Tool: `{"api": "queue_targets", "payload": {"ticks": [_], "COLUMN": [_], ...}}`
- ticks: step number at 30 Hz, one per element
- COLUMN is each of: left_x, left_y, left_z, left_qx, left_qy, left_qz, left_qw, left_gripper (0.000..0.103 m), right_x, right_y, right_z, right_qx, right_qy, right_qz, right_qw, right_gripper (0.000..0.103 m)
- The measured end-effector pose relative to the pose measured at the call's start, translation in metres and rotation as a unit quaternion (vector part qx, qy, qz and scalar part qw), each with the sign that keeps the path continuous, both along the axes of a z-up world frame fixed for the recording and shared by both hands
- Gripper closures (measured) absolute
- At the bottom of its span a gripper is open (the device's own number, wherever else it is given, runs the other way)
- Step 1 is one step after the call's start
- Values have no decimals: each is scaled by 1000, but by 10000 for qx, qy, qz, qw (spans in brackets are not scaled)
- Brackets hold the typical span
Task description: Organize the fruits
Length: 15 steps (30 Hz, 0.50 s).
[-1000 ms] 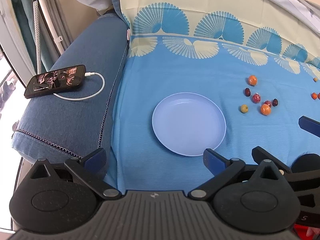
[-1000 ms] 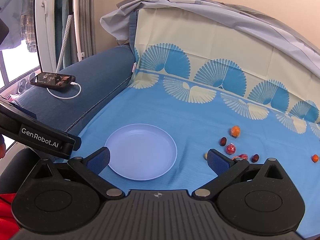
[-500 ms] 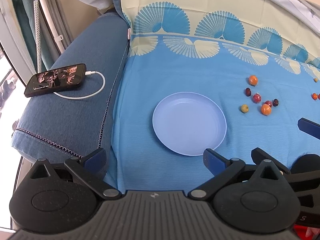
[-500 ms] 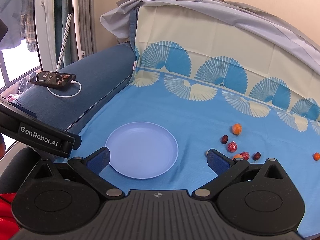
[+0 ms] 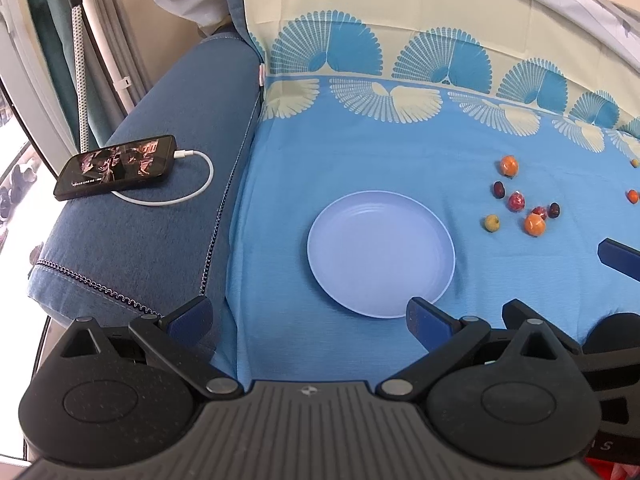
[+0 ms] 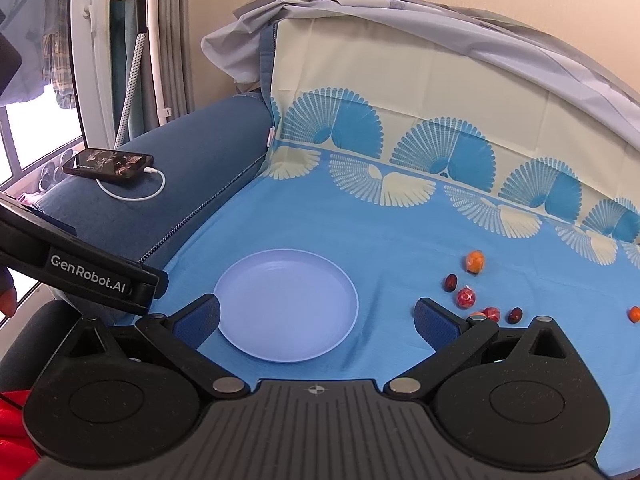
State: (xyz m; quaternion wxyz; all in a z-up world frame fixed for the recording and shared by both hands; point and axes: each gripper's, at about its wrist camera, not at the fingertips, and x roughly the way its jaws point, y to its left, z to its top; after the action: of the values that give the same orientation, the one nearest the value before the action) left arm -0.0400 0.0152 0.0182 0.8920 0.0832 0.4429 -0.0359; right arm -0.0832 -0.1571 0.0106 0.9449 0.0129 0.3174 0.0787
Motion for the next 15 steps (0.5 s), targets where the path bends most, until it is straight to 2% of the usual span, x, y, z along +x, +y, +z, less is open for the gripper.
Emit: {"api": "queue_targets", "payload": {"ticks": [15], "left_x": [7], "left_y": [-5], "left_z": [-6], "left_qx": [55], "left_qy": [106], "left_qz": [-6], "left_qw": [9999], "left_gripper": [0], "right_x": [4], "right_y": [-6], "right_z": [-2], "right_qx": [104], "right_qy": [75], "right_qz": [-110], "right_qw": [9999], "right_gripper": [0]}}
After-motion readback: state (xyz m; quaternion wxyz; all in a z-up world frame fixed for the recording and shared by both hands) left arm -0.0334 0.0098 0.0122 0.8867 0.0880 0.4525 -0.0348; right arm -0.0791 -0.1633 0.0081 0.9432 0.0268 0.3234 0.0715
